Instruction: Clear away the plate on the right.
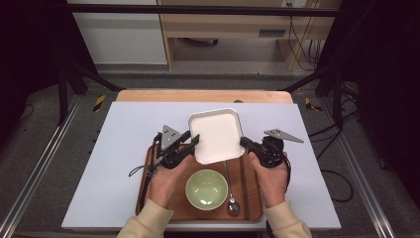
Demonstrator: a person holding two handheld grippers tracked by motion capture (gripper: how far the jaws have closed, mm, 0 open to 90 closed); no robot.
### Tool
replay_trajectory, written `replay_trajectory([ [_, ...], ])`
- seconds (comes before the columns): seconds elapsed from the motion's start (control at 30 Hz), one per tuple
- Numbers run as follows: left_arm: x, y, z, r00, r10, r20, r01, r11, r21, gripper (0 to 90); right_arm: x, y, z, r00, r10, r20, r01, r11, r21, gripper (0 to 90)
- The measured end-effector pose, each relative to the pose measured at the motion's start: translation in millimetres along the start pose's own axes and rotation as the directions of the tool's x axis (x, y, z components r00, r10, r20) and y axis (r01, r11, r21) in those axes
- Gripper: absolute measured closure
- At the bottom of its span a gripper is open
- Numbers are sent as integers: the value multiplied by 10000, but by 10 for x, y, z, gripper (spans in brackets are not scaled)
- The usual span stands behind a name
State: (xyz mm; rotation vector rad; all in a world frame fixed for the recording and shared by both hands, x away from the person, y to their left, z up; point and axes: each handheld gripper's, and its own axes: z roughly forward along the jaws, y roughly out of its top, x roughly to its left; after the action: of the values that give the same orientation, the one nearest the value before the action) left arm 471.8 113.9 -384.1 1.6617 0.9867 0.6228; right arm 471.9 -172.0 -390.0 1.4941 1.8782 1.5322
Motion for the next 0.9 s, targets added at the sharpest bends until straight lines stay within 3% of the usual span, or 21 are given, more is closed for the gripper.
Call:
replay_trajectory([
  [0.27, 46, 23, -12, 9992, -122, -372, 105, 9989, -450, 794, 63, -48, 42, 9996, -154, -224, 159, 9996, 229, 856],
  [0.47, 73, 61, -37, 9984, -470, -329, 443, 9959, -786, 863, 91, -86, 91, 9988, -244, -420, 266, 9984, 507, 849],
  [0.67, 117, 80, -30, 9984, -368, -438, 338, 9971, -680, 886, 106, -116, 138, 9974, -290, -655, 337, 9969, 716, 833],
  [0.9, 246, 93, -65, 9966, -339, -749, 293, 9976, -620, 889, 105, -123, 180, 9942, -725, -795, 793, 9932, 854, 546],
])
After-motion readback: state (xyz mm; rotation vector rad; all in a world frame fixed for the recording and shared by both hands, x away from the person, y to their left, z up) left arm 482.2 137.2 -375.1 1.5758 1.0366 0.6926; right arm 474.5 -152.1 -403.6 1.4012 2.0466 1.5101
